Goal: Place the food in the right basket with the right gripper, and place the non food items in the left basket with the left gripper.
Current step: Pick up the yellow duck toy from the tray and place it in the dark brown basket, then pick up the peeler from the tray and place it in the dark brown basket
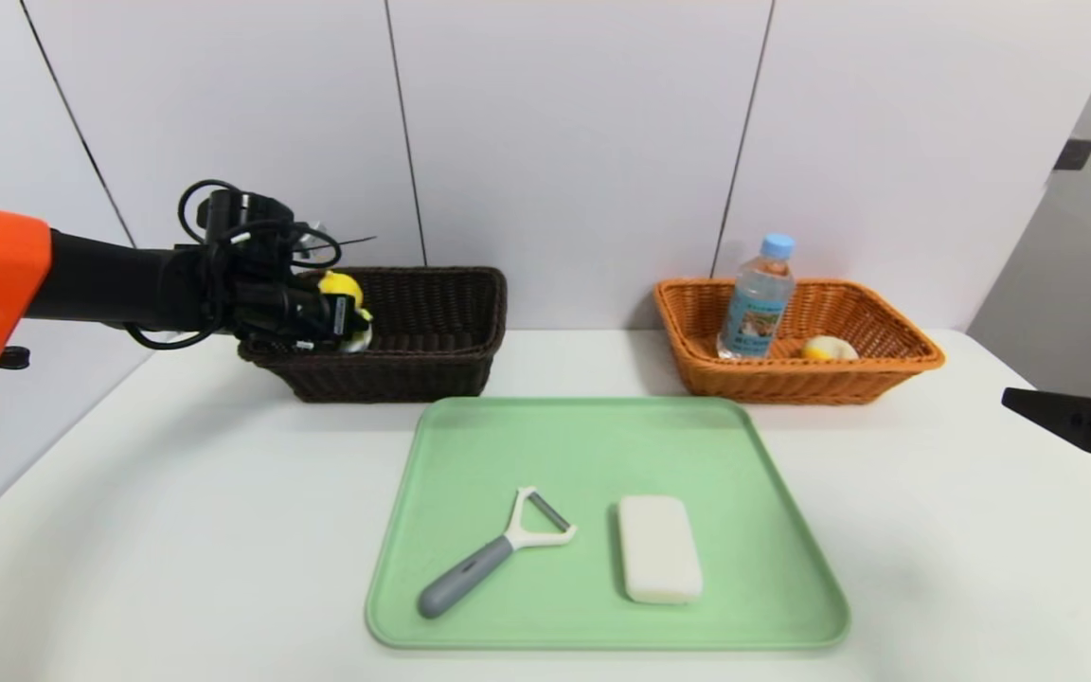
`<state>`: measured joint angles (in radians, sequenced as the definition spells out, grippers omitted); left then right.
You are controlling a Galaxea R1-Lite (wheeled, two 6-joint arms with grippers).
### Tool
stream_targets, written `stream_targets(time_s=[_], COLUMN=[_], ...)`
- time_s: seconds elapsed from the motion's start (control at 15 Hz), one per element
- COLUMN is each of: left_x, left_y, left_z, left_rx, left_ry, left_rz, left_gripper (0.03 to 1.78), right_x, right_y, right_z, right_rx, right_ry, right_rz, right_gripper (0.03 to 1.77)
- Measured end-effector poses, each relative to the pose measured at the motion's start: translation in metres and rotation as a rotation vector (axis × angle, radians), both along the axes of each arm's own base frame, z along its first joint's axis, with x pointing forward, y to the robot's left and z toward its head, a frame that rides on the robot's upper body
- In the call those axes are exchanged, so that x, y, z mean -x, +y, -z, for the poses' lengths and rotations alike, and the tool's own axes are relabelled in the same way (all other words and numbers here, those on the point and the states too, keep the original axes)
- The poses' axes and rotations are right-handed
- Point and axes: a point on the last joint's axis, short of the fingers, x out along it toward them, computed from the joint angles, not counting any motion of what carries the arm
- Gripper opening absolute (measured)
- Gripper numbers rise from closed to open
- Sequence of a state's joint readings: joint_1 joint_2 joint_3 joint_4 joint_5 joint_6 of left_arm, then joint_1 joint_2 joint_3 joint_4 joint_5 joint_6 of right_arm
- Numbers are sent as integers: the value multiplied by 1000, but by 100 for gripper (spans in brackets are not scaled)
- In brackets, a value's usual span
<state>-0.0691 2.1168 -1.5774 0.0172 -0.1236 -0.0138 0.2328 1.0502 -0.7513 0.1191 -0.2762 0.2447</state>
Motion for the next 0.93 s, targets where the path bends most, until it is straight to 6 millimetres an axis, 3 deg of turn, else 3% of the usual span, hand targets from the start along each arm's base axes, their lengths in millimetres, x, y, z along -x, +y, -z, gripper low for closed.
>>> stream_targets(time_s=[0.33,0.53,0.73,0.93], left_x=[-1,12,55,122], left_y=[0,-1,-12,-35], left_z=[-5,-41,-95,-130], left_rx=[5,10,13,-28], left_ry=[-17,-90,-152,-66], left_rz=[-3,-1,44,179], left_gripper=[131,143,152,158], right_x=[-2,-2,-2,-4], right_y=[1,1,1,2], right_z=[1,3,3,1], right_rx=[2,-4,-7,-14], right_ry=[9,15,16,15], right_rz=[-2,-9,-10,-27], right_gripper=[170,170,170,170])
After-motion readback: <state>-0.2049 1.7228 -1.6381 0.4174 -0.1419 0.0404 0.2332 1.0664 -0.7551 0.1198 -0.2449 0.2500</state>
